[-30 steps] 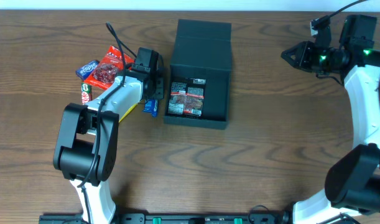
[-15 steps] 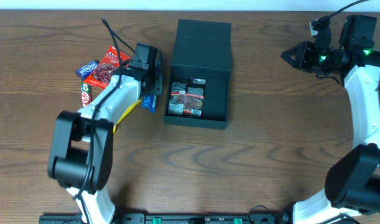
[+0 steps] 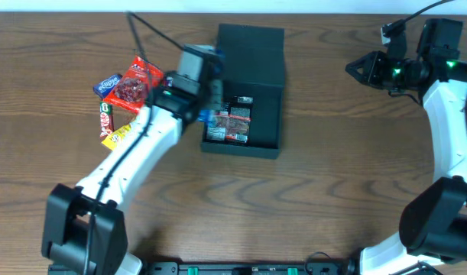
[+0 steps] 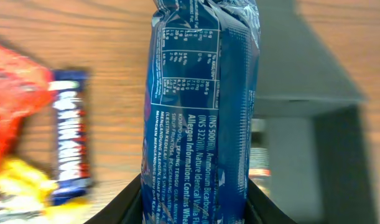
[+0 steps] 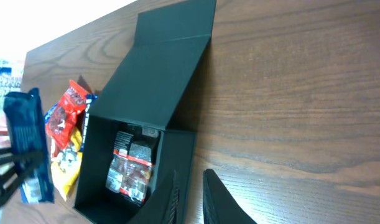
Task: Pack container
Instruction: 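Lower the blue Oreo pack into the black box with the left gripper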
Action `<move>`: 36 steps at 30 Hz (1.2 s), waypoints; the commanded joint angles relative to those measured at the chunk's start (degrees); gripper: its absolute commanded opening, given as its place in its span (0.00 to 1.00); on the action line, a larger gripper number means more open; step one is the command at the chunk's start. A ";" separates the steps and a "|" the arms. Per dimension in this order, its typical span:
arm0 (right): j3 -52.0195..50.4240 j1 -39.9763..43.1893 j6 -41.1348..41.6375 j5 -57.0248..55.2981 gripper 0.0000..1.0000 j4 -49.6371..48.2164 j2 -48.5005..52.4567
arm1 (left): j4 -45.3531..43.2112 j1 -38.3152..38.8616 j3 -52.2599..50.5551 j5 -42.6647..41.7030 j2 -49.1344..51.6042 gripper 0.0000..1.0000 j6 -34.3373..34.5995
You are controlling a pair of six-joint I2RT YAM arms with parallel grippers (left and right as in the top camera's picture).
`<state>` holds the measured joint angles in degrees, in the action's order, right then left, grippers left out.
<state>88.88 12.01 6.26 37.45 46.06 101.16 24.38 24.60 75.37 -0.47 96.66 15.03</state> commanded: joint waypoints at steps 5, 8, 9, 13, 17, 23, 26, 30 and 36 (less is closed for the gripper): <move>0.35 -0.20 -0.55 0.04 0.15 1.09 -0.35 | -7.93 9.60 1.42 -1.03 4.15 0.32 7.91; 0.35 -0.20 -0.61 0.00 0.15 2.19 -0.35 | -8.46 11.37 2.10 -1.09 6.56 0.31 10.56; 0.35 -0.20 -0.83 0.00 0.16 2.47 -0.35 | -8.37 11.76 2.71 -1.18 7.39 0.31 11.17; 0.35 -0.20 -1.27 -0.15 0.16 3.65 -0.35 | -7.80 13.22 6.45 -1.20 10.88 0.30 12.68; 0.35 -0.20 -3.23 -0.17 0.15 5.33 -0.35 | -4.81 13.75 8.96 -1.16 13.18 0.29 16.70; 0.35 -0.20 -4.24 -2.12 0.15 6.97 -0.35 | -3.87 14.12 9.16 -5.11 15.30 0.26 21.77; 0.35 -0.20 -4.31 -3.15 0.15 7.34 -0.35 | -3.21 14.23 9.16 -6.71 15.85 0.25 22.71; 0.35 -0.20 -4.72 -3.19 0.15 7.41 -0.35 | -3.21 14.45 9.16 -6.67 16.17 0.25 22.73; 0.35 -0.20 -5.14 -3.23 0.16 7.32 -0.35 | -3.26 14.53 9.16 -8.55 16.15 0.59 22.36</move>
<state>88.88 12.01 2.31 34.46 53.32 101.16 21.17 38.94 82.98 -7.35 112.51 37.01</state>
